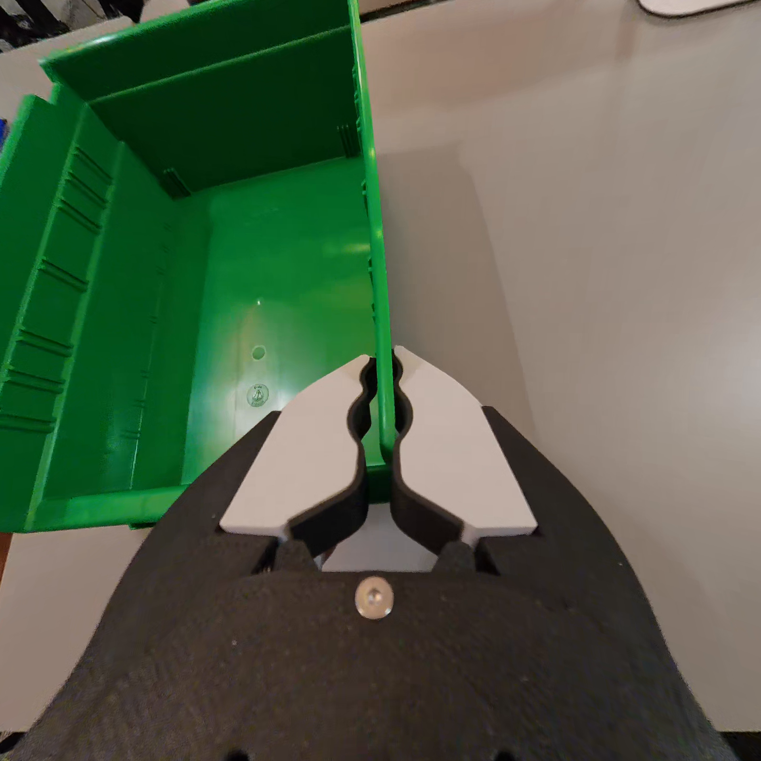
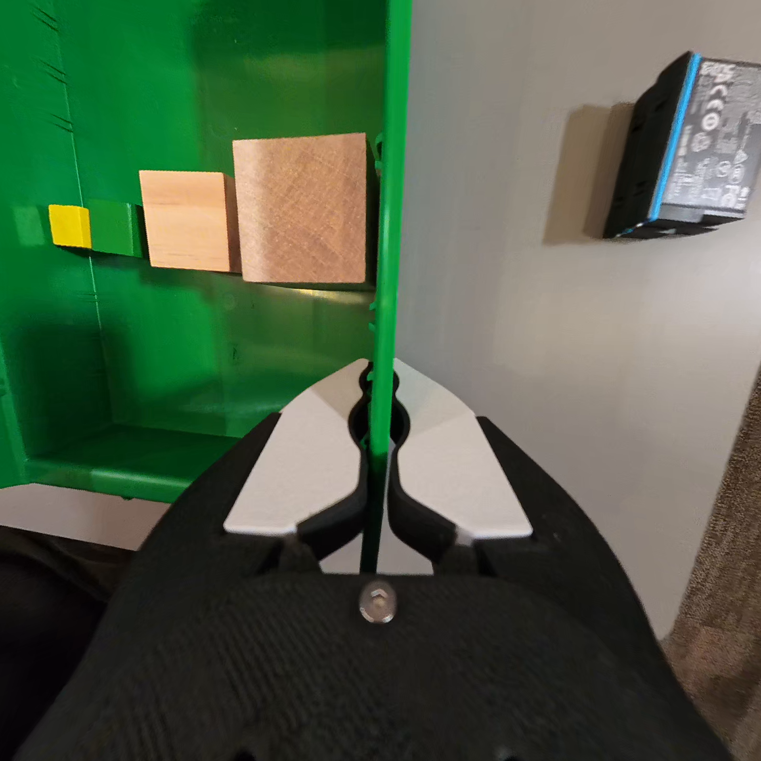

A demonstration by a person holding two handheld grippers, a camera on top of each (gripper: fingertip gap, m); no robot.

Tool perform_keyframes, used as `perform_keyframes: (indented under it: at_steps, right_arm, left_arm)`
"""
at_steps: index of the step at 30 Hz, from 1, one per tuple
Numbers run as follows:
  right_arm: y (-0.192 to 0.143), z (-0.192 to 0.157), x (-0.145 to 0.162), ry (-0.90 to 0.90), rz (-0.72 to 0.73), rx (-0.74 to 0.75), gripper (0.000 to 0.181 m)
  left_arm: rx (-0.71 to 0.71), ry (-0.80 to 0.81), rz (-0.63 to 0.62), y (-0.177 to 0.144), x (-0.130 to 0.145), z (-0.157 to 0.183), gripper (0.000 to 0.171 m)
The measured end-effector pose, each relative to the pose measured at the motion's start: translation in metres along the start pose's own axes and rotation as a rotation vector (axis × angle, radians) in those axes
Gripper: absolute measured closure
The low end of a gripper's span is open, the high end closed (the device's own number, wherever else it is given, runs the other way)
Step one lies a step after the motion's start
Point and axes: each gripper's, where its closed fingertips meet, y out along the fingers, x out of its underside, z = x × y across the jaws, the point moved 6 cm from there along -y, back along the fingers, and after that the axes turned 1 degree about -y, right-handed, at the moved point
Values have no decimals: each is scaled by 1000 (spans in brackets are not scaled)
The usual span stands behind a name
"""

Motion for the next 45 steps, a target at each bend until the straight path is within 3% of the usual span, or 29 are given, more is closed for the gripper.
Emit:
perform_keyframes:
  at_steps: [6,12,20,28,35,45]
  right_arm:
    - [5,-37,2,10,0,5,176]
    - [17,-102,0,-24,0,-30,176]
    - [40,-213,-11,-70,-7,-55,176]
    - [65,-327,-28,-142,-18,-86,176]
    - [89,-434,-45,-106,-12,-168,170]
    - [119,-584,-63,-156,-2,-212,166]
  left_arm:
    - [-16,-10,88,-17,-13,-9,165]
    - [-46,11,119,-33,-17,-15,164]
    - [-9,-52,162,-64,-23,-30,165]
    - [-111,-33,200,-89,-28,-51,165]
    - [-119,-78,257,-120,-32,-72,166]
    - [-148,-79,223,-119,-20,-95,165]
